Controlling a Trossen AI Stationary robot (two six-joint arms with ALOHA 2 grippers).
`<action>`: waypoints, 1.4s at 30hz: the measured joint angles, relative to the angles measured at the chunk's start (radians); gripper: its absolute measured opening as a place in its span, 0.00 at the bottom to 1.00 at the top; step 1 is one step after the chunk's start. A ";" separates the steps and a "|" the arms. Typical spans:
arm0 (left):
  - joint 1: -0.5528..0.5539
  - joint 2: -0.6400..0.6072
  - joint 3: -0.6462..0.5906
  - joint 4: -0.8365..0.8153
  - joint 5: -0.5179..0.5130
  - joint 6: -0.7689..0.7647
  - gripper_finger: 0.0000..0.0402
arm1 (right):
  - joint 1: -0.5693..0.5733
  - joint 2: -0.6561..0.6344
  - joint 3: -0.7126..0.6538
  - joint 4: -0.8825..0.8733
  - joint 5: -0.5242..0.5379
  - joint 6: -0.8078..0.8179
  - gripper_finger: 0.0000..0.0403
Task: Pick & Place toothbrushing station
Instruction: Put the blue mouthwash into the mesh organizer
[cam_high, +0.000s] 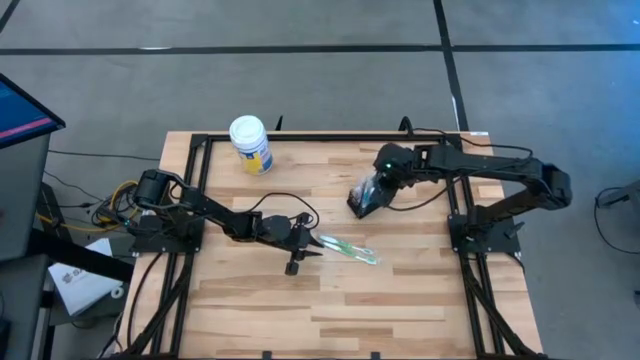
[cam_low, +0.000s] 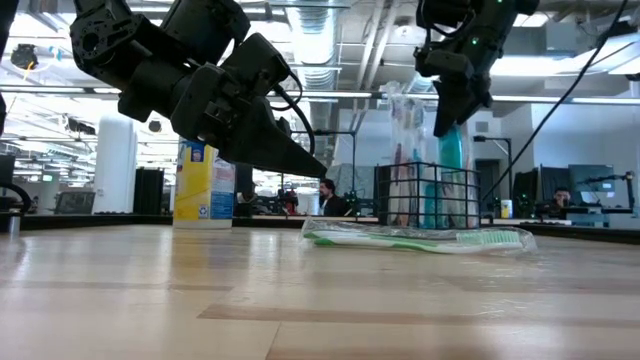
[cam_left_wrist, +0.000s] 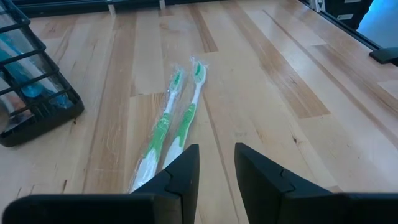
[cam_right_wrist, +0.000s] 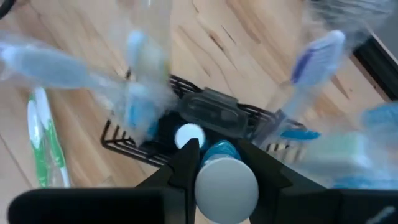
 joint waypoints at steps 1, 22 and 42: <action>0.000 0.000 0.000 0.000 0.000 0.000 0.24 | -0.004 -0.005 -0.002 -0.005 0.001 -0.002 0.20; 0.000 0.000 0.000 0.001 0.000 0.000 0.24 | -0.034 -0.002 -0.060 0.082 -0.003 -0.030 0.20; 0.000 0.000 0.000 0.001 0.000 0.000 0.24 | -0.055 -0.002 -0.201 0.259 -0.057 -0.032 0.20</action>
